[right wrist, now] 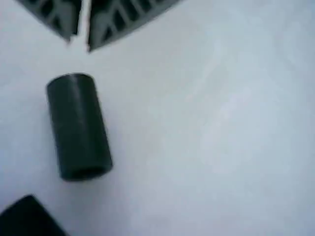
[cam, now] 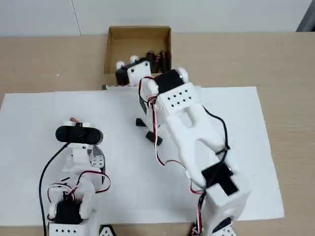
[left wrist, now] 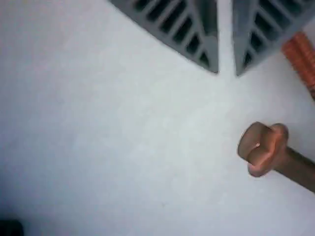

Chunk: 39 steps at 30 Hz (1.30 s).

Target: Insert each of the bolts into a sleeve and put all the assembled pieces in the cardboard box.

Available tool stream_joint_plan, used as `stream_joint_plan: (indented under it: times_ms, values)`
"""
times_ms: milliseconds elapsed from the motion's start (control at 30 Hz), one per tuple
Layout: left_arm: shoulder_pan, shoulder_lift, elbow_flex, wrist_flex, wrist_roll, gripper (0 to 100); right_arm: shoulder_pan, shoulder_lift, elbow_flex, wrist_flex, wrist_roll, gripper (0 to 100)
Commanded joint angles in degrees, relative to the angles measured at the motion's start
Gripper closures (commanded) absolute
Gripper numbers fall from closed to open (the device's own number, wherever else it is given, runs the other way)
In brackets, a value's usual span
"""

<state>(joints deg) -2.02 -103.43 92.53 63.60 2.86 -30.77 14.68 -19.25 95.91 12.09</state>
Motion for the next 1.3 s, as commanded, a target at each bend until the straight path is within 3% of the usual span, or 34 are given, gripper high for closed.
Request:
stream_joint_plan:
  times_ms: [0,267,533,967,1167,1267]
  values:
    - [-0.4,-0.6,-0.1,0.2,-0.2,99,-0.5,2.2,0.0,-0.8,7.6,99.1]
    - [-0.4,-0.6,-0.1,0.2,-0.2,99,-1.2,7.3,0.0,-4.4,11.8,84.4]
    - [-0.4,-0.6,-0.1,0.2,-0.2,99,-4.3,11.0,0.0,-6.4,11.4,84.3]
    - [-0.4,-0.6,-0.1,0.2,-0.2,99,-3.4,17.3,0.1,-8.3,11.8,84.6]
    - [-0.4,-0.6,-0.1,0.2,-0.2,99,-2.8,22.4,0.1,-9.5,11.8,96.9]
    - [-0.4,-0.6,-0.1,0.2,-0.2,99,-2.2,23.6,0.1,-9.5,11.4,97.4]
